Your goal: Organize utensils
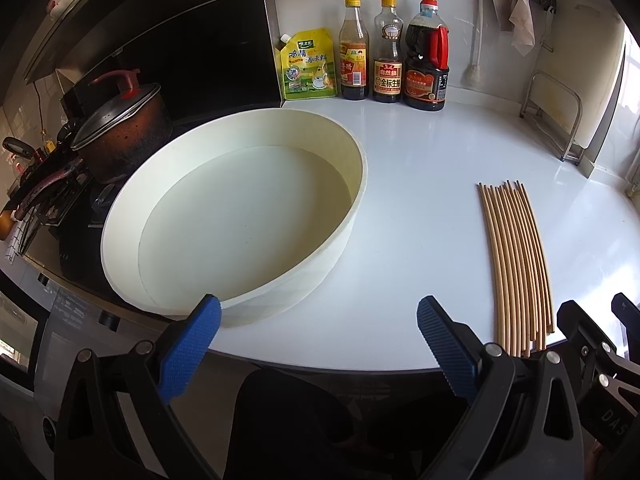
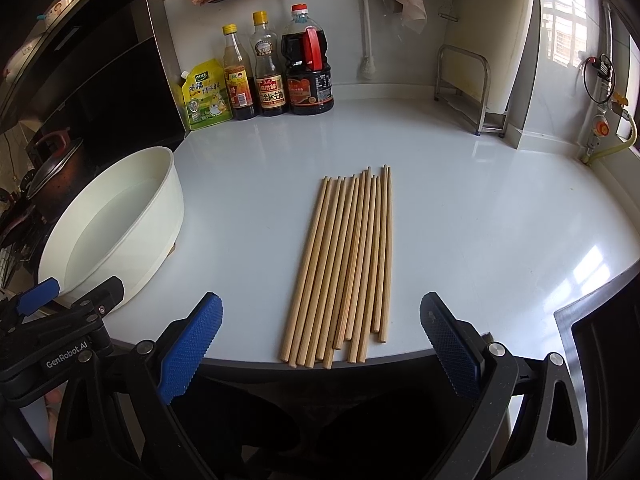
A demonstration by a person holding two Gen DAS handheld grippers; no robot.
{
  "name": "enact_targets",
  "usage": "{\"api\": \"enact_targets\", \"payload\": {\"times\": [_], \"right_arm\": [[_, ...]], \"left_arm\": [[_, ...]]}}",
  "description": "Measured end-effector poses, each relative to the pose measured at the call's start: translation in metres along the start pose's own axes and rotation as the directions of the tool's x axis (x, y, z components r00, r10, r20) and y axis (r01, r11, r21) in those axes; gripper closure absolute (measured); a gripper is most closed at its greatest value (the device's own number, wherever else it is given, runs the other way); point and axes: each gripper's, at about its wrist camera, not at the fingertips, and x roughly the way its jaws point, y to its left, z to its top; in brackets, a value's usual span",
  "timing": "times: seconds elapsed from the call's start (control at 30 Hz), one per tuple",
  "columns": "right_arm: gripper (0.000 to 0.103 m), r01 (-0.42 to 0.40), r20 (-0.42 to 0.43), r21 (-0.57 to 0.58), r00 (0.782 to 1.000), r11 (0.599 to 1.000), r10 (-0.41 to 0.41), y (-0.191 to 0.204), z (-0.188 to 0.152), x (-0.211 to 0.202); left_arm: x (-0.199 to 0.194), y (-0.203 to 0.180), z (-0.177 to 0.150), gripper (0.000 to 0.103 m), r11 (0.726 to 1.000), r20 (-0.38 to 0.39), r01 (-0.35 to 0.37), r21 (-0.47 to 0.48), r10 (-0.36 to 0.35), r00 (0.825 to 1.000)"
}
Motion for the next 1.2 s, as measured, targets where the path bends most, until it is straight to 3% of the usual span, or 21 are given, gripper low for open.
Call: {"api": "enact_targets", "payload": {"times": [1.2], "right_arm": [[0.008, 0.000, 0.003, -0.002, 1.000, 1.000, 0.000, -0.0004, 0.0009, -0.0002]], "left_arm": [[-0.0023, -0.0057, -0.0012, 0.006, 1.000, 0.004, 0.006, 0.004, -0.006, 1.000]]}}
